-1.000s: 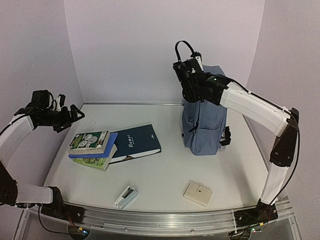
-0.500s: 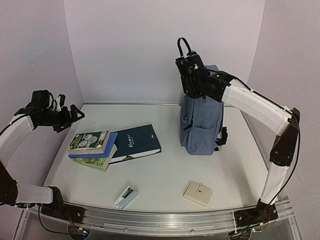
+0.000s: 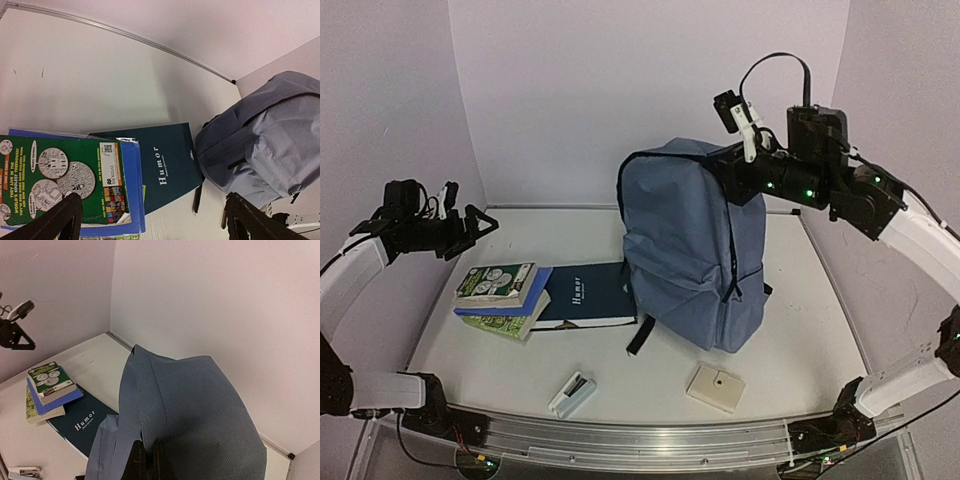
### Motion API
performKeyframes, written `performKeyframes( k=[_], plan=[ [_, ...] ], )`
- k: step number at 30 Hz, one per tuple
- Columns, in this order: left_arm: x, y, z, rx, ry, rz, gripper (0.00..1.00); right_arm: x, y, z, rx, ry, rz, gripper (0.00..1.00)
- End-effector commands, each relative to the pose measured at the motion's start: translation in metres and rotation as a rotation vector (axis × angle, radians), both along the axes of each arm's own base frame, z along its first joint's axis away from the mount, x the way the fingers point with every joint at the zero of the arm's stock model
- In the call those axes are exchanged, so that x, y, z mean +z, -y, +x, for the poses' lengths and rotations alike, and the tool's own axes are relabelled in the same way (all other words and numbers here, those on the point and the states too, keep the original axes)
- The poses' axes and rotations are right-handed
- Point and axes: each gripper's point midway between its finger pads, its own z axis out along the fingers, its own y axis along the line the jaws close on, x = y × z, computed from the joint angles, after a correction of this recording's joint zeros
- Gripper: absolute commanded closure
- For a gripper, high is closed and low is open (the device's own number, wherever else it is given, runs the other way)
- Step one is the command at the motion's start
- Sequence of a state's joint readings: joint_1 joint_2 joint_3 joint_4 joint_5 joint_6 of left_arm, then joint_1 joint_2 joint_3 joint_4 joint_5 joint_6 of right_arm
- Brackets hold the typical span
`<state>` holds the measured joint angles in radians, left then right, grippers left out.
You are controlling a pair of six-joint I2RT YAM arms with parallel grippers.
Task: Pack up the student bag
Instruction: Pick up the student bag at the center of the board, then place the student bag at the center of the board.
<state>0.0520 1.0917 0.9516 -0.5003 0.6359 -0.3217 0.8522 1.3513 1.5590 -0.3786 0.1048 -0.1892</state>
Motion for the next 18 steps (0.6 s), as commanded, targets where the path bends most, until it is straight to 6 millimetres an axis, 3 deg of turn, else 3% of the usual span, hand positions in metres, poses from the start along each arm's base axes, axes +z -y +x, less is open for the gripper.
performKeyframes(
  k=[1,6,9,14,18],
  plan=[
    [0.029,0.048,0.003,-0.12,0.099,-0.031,0.0,0.001,0.006,-0.006,0.003,0.09,0.033,1.0],
    [0.03,0.123,-0.006,-0.264,0.113,-0.033,0.0,-0.034,0.042,0.006,-0.195,0.103,0.022,0.99],
    [0.016,0.164,-0.013,-0.346,0.125,-0.023,0.0,-0.052,0.064,0.006,-0.283,0.12,0.024,0.97],
    [0.003,0.216,-0.009,-0.43,0.178,0.037,0.0,-0.05,0.082,-0.007,-0.31,0.144,0.098,0.92],
    [0.017,0.239,0.013,-0.455,0.285,0.024,0.01,-0.048,0.085,-0.009,-0.311,0.136,0.137,0.91]
  ],
)
